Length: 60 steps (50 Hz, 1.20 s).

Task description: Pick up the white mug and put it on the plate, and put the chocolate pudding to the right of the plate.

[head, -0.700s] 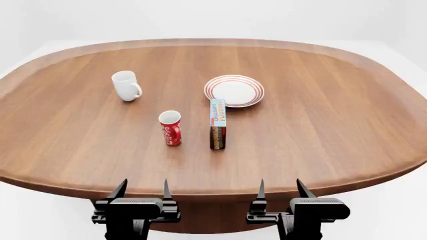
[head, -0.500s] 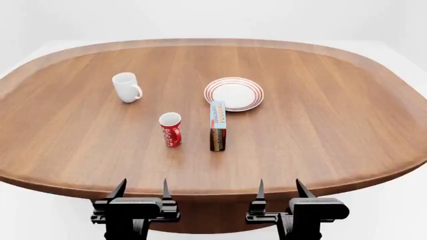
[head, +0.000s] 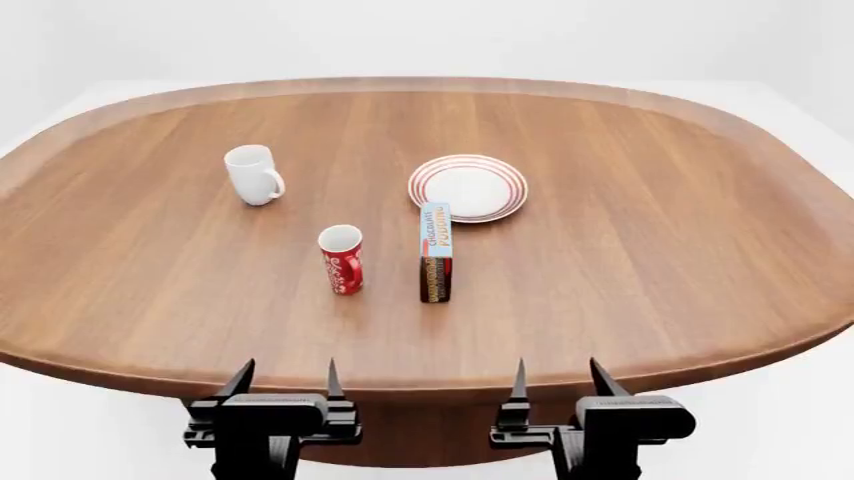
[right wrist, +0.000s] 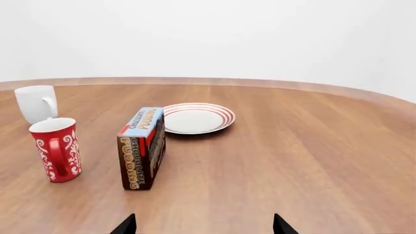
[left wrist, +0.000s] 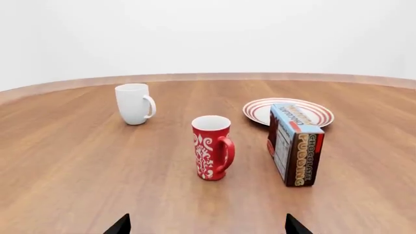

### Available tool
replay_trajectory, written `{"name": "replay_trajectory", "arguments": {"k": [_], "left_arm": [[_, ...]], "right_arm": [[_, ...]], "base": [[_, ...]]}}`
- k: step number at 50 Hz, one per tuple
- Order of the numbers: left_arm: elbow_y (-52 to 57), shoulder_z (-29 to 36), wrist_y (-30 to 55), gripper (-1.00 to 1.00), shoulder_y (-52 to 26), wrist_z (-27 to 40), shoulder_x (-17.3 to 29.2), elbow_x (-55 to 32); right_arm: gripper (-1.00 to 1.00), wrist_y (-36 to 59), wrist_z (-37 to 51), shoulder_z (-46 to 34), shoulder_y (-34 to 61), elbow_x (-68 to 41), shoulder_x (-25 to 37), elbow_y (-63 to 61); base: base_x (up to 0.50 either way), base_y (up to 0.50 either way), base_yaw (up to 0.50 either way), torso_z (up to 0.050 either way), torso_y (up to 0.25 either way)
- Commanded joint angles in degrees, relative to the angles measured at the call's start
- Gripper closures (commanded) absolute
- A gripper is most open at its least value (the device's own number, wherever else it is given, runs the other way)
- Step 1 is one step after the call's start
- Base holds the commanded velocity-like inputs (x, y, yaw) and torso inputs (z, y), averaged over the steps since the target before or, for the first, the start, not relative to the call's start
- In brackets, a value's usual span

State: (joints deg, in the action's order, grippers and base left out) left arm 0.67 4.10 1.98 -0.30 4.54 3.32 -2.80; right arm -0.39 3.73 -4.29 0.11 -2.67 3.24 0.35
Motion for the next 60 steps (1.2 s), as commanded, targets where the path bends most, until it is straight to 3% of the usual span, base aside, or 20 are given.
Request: {"name": "replay_trajectory", "arguments": {"k": [1, 6, 11, 19, 27, 40, 60], "left_arm": [[0.0, 0.0, -0.7, -1.00, 0.2, 0.2, 0.0, 0.3], [1.5, 0.3, -0.1, -1.00, 0.5, 0.8, 0.6, -0.2], [10.0, -1.5, 1.5, -1.00, 1.2, 3.5, 1.8, 0.4], [36.0, -12.9, 2.0, -1.00, 2.8, 8.6, 5.7, -1.6], [48.4, -24.1, -0.9, -1.00, 5.0, 12.1, 7.8, -3.4], [50.5, -32.1, -8.0, -1.00, 6.9, 14.7, 7.1, -6.7], [49.1, -31.3, -8.3, -1.00, 7.4, 15.3, 7.6, -6.9]], "right_arm": [[-1.00, 0.2, 0.0, 0.0, -0.1, -0.2, 0.0, -0.3], [-1.00, 0.9, 0.6, 0.1, -0.1, -1.0, 0.6, -1.9], [-1.00, 1.4, 3.0, 1.8, -0.2, -0.4, 2.0, -9.2], [-1.00, -0.6, 6.9, 12.8, -0.4, -5.4, 6.1, -33.7], [-1.00, -5.7, 8.5, 20.0, -0.9, -9.1, 8.0, -46.4], [-1.00, -10.2, 10.0, 23.9, -1.0, -11.1, 8.7, -52.2], [-1.00, -12.6, 8.2, 20.2, -2.3, -9.5, 9.5, -51.7]], "base": [[0.00, 0.00, 0.00, 0.000, 0.000], [0.00, 0.00, 0.00, 0.000, 0.000], [0.00, 0.00, 0.00, 0.000, 0.000], [0.00, 0.00, 0.00, 0.000, 0.000], [0.00, 0.00, 0.00, 0.000, 0.000], [0.01, 0.00, 0.00, 0.000, 0.000], [0.47, -0.12, 0.00, 0.000, 0.000]]}}
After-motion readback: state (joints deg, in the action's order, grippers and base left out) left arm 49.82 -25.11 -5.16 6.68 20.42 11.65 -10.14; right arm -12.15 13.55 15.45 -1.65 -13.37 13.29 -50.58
